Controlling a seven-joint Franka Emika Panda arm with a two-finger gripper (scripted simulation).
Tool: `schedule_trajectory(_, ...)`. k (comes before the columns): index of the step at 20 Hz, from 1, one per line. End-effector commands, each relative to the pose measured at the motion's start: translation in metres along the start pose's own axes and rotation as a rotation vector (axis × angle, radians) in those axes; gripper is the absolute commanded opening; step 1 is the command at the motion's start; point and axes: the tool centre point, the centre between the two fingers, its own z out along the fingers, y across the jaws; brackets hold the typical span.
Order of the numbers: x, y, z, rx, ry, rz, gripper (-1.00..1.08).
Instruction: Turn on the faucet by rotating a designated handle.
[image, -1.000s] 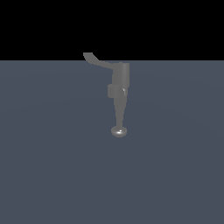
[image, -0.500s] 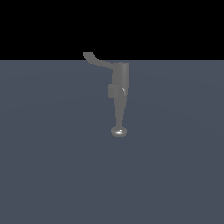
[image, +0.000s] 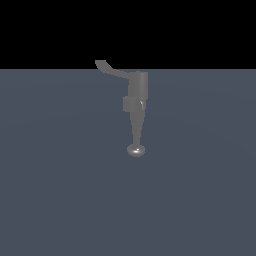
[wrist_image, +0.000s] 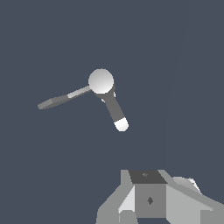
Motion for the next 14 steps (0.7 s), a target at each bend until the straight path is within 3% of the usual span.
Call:
schedule_trajectory(1,0.007,-0.009,0.006,0.003,-0.003,0.062,-1.00)
schedule_trajectory(14,0.041,-0.055,0.041,0.008,-0.011,0.381,-1.00)
